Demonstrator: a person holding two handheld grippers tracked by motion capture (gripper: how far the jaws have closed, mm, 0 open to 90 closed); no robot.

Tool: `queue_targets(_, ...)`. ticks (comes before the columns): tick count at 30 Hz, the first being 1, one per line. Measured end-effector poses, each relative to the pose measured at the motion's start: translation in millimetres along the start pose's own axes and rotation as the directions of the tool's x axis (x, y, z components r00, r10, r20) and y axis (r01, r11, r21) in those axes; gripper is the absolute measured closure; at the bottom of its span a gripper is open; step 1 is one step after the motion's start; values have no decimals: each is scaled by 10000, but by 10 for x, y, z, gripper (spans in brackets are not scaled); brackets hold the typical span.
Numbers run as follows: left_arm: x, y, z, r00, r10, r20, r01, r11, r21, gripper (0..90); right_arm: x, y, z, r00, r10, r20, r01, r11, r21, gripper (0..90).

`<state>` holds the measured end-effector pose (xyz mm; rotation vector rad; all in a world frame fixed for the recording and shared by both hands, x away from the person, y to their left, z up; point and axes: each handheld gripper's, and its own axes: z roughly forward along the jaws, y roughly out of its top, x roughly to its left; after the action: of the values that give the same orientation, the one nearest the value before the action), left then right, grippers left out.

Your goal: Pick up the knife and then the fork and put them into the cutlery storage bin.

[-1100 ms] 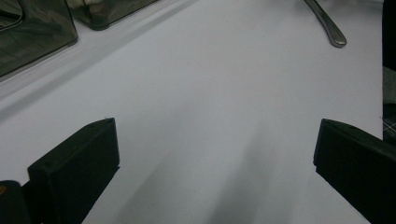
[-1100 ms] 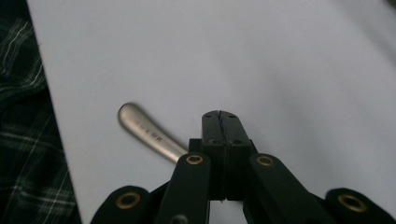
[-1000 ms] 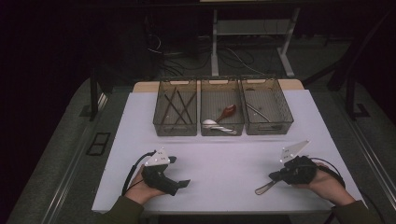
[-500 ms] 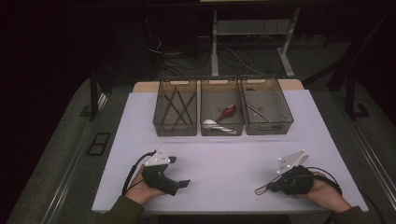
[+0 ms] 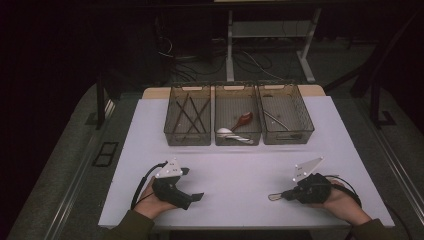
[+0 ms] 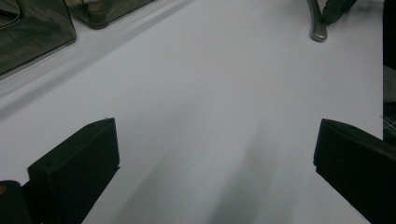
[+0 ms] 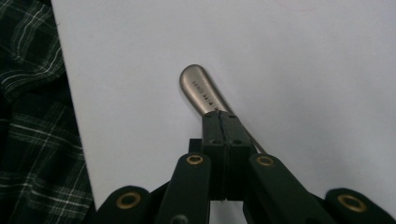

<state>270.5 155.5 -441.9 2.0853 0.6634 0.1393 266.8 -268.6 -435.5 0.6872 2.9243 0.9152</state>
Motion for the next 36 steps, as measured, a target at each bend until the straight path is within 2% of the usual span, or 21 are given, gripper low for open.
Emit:
queue_targets(5, 1, 1, -1, 10000, 4, -6, -4, 10000, 4, 0, -45, 48, 33, 9998, 179, 33, -179, 9998, -114, 891)
queue_targets(6, 1, 1, -1, 10000, 6, -2, -6, 10000, 3, 0, -61, 55, 37, 9999, 82, 86, -81, 9999, -97, 891)
queue_targets(7, 0, 1, 0, 10000, 2, -3, -2, 10000, -1, 0, -58, 65, 46, 9996, 249, 106, -247, 9996, -161, 891)
queue_targets(8, 1, 1, 0, 10000, 3, -3, -3, 10000, 5, 0, -77, 70, 53, 9998, 156, 83, -155, 9998, -145, 891)
queue_targets(9, 0, 1, 0, 10000, -6, -8, 6, 10000, 13, 0, -77, 81, 63, 9996, 256, 107, -254, 9996, -158, 892)
queue_targets(11, -1, 1, 1, 10000, -9, -6, 9, 10000, -1, 0, -103, 100, 80, 9999, 66, 143, -65, 9999, -116, 892)
queue_targets(19, 0, 1, -1, 10000, 13, -5, -13, 10000, 13, 0, -201, 187, 119, 9986, 88, 513, -80, 9998, -157, 892)
queue_targets(22, 1, 2, -4, 10000, 21, -7, -21, 10000, 15, 0, -231, 219, 133, 9978, 416, 523, -403, 9989, -250, 892)
queue_targets(27, 2, 2, -3, 10000, 27, 1, -27, 10000, 21, 0, -311, 263, 149, 9960, 472, 762, -453, 9986, -267, 892)
queue_targets(32, 2, 1, -3, 10000, 10, 0, -10, 10000, 5, 0, -332, 268, 144, 9957, 634, 673, -616, 9977, -284, 891)
queue_targets(33, 2, 1, -4, 10000, 0, -8, 0, 10000, 1, 0, -333, 264, 131, 9951, 687, 716, -668, 9974, -283, 886)
queue_targets(36, 0, 2, -7, 10000, 1, 2, -1, 10000, -23, 0, -329, 262, 47, 9931, 975, 653, -946, 9945, -457, 795)
